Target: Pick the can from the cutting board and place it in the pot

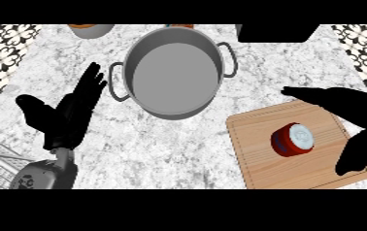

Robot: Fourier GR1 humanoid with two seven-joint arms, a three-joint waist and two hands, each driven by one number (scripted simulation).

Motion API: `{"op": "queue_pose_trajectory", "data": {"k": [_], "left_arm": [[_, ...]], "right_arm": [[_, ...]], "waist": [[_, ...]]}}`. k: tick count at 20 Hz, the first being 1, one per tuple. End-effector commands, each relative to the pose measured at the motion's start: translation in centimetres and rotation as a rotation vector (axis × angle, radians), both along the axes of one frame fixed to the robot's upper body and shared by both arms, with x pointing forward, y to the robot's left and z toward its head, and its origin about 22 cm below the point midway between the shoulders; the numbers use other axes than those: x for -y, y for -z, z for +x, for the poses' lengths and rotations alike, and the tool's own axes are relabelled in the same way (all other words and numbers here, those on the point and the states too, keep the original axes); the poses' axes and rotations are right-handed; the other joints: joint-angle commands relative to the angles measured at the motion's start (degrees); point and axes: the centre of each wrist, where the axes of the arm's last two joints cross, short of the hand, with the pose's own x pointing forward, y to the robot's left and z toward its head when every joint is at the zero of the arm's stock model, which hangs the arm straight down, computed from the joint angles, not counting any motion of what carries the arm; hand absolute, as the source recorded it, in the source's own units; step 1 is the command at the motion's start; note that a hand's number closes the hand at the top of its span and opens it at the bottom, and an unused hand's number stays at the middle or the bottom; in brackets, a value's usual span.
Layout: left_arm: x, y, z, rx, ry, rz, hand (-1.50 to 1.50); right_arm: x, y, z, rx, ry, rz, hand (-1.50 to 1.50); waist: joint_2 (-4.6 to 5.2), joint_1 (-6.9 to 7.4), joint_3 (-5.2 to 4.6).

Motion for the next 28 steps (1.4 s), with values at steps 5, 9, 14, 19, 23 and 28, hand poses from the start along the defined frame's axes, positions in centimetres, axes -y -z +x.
{"op": "queue_pose_trajectory", "data": {"k": [5, 9, 14, 19, 23, 28], "left_arm": [[1.7, 0.5, 1.0, -0.002, 0.005, 0.002, 0.0], [-0.5, 0.6, -0.6, -0.011, -0.008, -0.005, 0.0], [-0.1, 0.0, -1.0, 0.0, -0.005, -0.002, 0.0], [0.7, 0.2, -0.2, 0.006, 0.016, 0.009, 0.0], [1.1, -0.5, 0.7, -0.001, 0.002, 0.003, 0.0], [-1.4, 0.3, 0.2, 0.002, 0.012, -0.002, 0.0]], "right_arm": [[-2.0, 1.6, 0.5, 0.006, 0.045, -0.11, -1.5], [-3.5, 5.0, -0.9, 0.005, 0.059, -0.121, -1.5], [-1.7, 5.1, 1.5, -0.012, 0.008, -0.155, -1.5], [-3.0, 7.5, 2.2, -0.03, 0.027, -0.257, -1.5], [-2.5, 8.1, 1.0, -0.05, -0.005, -0.296, -1.5], [-4.2, 10.5, 1.2, -0.077, 0.011, -0.325, -1.5]], "waist": [[0.06, 0.03, 0.02], [0.03, 0.02, 0.02], [0.06, 0.28, 0.03], [0.12, 0.34, 0.03], [0.06, 0.01, 0.03], [0.05, 0.1, 0.02]]}}
